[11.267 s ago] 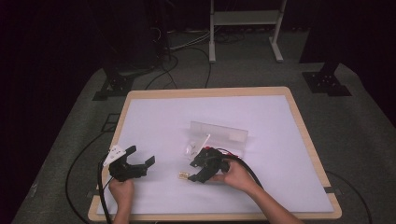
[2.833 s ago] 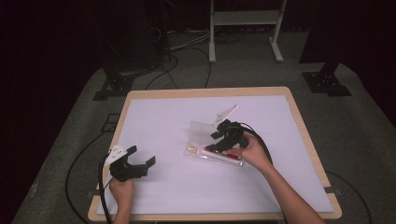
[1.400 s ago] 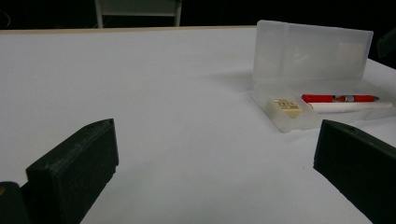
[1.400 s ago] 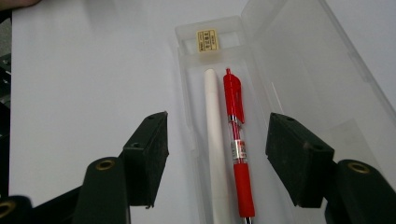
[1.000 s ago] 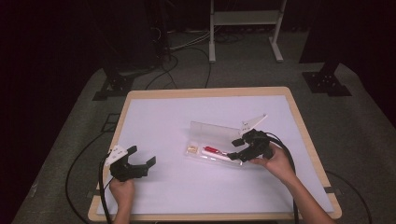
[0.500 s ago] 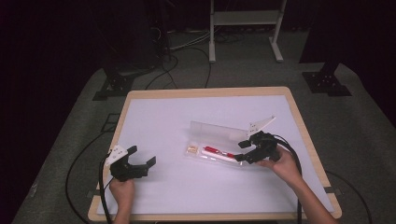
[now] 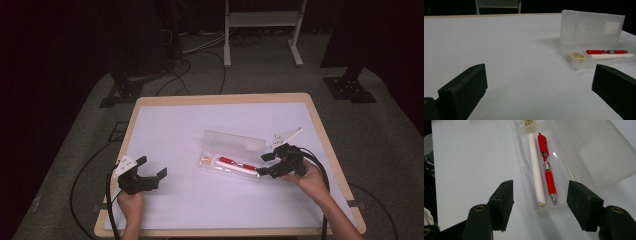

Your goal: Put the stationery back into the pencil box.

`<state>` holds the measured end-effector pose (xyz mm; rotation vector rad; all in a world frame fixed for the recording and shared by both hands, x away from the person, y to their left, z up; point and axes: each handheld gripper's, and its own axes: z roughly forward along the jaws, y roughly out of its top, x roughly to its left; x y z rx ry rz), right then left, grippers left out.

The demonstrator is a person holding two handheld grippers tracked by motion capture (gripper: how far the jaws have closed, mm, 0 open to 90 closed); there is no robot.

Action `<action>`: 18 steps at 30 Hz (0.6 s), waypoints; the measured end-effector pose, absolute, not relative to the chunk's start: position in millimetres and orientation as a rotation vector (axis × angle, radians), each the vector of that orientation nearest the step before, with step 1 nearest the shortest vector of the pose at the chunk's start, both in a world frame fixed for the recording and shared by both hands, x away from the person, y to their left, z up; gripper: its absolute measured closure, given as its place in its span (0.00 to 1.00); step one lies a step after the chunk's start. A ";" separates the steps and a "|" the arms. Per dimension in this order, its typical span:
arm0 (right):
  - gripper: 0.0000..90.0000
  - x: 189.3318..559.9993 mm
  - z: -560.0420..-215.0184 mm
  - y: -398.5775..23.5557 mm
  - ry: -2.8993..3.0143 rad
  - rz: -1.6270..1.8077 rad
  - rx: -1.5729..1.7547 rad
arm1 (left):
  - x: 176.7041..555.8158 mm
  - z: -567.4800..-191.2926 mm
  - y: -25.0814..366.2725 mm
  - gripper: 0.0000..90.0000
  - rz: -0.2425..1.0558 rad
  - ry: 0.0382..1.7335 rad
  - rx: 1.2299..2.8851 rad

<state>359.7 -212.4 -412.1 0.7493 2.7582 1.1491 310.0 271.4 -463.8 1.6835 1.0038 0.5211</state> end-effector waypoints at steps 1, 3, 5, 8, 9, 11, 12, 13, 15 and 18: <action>0.41 359.2 -412.4 -213.1 2.759 1.148 0.756 | 310.1 -463.8 271.5 0.00 0.522 1.004 1.684; 0.41 358.5 -413.1 -214.8 2.759 1.147 0.756 | 310.1 -463.7 271.5 0.00 0.521 1.004 1.685; 0.41 358.0 -414.5 -216.0 2.758 1.151 0.755 | 310.1 -463.8 271.1 0.00 0.521 1.005 1.680; 0.41 356.6 -416.6 -217.6 2.763 1.142 0.764 | 310.1 -463.9 271.1 0.00 0.520 1.005 1.680; 0.41 356.6 -416.6 -217.6 2.763 1.142 0.764 | 310.1 -463.9 271.1 0.00 0.520 1.005 1.680; 0.41 356.0 -418.0 -219.4 2.766 1.142 0.771 | 310.0 -463.8 271.0 0.00 0.519 1.002 1.680; 0.41 355.6 -418.4 -220.1 2.766 1.142 0.770 | 310.0 -463.8 271.0 0.00 0.518 1.003 1.680; 0.41 355.2 -418.9 -220.7 2.765 1.146 0.768 | 310.0 -463.8 271.0 0.00 0.519 1.004 1.680; 0.41 354.5 -419.0 -221.2 2.765 1.144 0.771 | 310.1 -463.9 271.1 0.00 0.519 1.004 1.679; 0.41 352.4 -420.1 -224.4 2.762 1.139 0.776 | 310.1 -463.8 271.1 0.00 0.519 1.004 1.680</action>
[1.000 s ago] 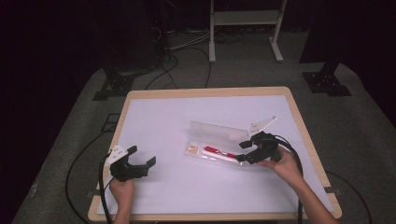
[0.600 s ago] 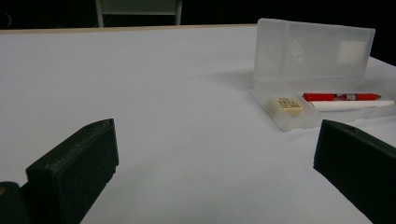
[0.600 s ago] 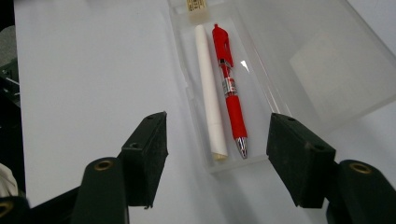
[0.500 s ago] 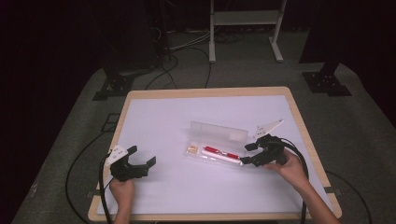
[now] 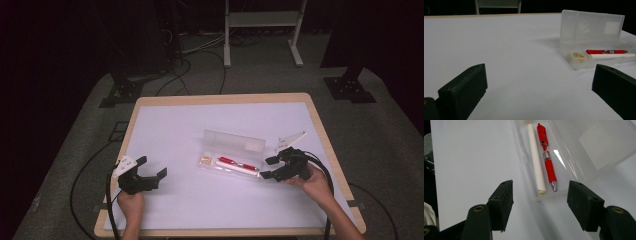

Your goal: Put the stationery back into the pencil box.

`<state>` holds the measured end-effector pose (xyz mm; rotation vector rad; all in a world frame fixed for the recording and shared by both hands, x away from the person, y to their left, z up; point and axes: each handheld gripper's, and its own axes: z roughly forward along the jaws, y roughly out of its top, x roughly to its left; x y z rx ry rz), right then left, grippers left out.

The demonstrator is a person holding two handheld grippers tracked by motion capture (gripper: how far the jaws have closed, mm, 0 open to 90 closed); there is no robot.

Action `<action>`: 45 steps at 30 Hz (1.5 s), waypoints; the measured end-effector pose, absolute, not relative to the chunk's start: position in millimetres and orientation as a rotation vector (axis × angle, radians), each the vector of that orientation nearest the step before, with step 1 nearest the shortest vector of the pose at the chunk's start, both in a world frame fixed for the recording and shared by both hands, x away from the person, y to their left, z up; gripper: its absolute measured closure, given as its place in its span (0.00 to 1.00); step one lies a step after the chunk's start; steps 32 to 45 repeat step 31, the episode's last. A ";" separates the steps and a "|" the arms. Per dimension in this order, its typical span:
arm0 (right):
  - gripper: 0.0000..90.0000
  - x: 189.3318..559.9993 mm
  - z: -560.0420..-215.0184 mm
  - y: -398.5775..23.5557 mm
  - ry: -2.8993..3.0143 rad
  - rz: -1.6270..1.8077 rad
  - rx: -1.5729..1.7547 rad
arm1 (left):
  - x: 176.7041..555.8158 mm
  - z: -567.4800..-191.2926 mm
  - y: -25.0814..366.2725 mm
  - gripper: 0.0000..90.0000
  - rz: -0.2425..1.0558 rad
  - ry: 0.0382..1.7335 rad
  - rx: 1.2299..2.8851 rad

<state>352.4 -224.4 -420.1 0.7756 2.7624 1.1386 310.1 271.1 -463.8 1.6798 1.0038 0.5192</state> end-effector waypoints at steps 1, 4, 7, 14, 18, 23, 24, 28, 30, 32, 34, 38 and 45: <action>0.41 351.8 -420.2 -225.3 2.759 1.138 0.781 | 310.1 -463.9 271.0 0.00 0.519 1.004 1.680; 0.41 350.6 -420.5 -228.3 2.754 1.145 0.781 | 310.2 -463.8 270.8 0.00 0.519 1.002 1.682; 0.41 349.2 -420.5 -230.3 2.751 1.148 0.791 | 310.5 -463.8 271.2 0.00 0.520 0.998 1.683; 0.41 344.4 -424.3 -239.1 2.734 1.165 0.809 | 311.0 -463.8 270.8 0.00 0.518 0.999 1.688; 0.41 342.8 -426.2 -241.7 2.732 1.167 0.822 | 311.3 -463.9 271.0 0.00 0.519 0.999 1.687; 0.40 340.5 -429.5 -246.1 2.729 1.173 0.839 | 311.4 -463.9 271.2 0.00 0.518 1.001 1.688; 0.40 340.5 -429.5 -246.1 2.729 1.173 0.839 | 311.4 -463.9 271.2 0.00 0.518 1.001 1.688; 0.39 334.6 -431.8 -248.8 2.719 1.179 0.850 | 311.5 -463.8 271.1 0.00 0.518 1.004 1.689; 0.36 326.1 -433.5 -250.5 2.688 1.184 0.845 | 311.5 -463.8 271.0 0.00 0.519 1.007 1.688; 0.36 322.0 -434.0 -251.5 2.666 1.197 0.846 | 311.4 -463.8 270.8 0.00 0.521 1.009 1.690; 0.36 322.0 -434.0 -251.5 2.666 1.197 0.846 | 311.4 -463.8 270.8 0.00 0.521 1.009 1.690; 0.36 322.0 -434.0 -251.5 2.666 1.197 0.846 | 311.4 -463.8 270.8 0.00 0.521 1.009 1.690; 0.36 322.0 -434.0 -251.5 2.666 1.197 0.846 | 311.4 -463.8 270.8 0.00 0.521 1.009 1.690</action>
